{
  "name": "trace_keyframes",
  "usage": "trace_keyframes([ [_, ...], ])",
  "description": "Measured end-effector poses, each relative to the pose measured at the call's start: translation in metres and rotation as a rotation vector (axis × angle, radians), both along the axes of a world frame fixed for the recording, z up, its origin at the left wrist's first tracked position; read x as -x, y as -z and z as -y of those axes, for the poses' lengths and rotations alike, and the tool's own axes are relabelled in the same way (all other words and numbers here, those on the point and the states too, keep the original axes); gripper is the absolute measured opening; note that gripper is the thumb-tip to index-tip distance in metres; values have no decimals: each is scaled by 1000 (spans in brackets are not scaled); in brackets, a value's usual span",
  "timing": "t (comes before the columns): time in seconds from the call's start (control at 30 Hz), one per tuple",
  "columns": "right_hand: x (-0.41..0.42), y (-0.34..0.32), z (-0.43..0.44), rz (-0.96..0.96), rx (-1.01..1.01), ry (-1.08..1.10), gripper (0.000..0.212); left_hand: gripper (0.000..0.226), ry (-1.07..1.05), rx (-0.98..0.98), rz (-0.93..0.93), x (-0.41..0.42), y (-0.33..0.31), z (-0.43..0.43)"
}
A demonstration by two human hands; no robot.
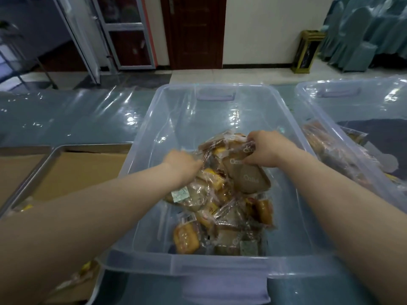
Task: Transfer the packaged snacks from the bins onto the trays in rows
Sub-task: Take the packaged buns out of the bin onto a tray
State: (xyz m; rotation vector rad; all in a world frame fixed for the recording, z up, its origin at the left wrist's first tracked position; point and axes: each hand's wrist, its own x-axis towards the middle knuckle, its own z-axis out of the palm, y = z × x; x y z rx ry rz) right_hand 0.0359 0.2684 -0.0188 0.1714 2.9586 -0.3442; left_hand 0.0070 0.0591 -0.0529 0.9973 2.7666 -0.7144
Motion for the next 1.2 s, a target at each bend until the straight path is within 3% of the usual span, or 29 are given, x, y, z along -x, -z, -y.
trace_keyframes([
  [0.13, 1, 0, 1, 16, -8, -6, 51, 51, -253, 128, 103, -2, 13, 7],
  [0.2, 0, 0, 1, 26, -7, -11, 54, 68, -307, 198, 138, -4, 16, 8],
  [0.3, 1, 0, 0, 36, -10, -21, 57, 76, -367, 162, 151, -9, 20, 4],
  [0.43, 1, -2, 0, 79, 5, -58, 63, 79, -402, 167, 31, -10, 24, 0],
  [0.57, -3, -8, 8, 27, -33, -145, 50, 78, -398, 225, -32, -6, 26, 0],
  [0.7, -10, -12, 15, -151, 32, -173, 38, 71, -437, 119, 59, -4, 22, 0],
  [0.87, -17, -14, 13, -96, 51, -190, 41, 45, -423, -76, 221, -11, 14, -3],
  [1.07, -23, -29, 18, -54, 105, -245, 42, 36, -252, -200, 18, -9, 2, -4],
  [1.2, -41, -37, 42, -13, -114, -387, 32, 38, -239, -242, -61, -5, -4, -5],
])
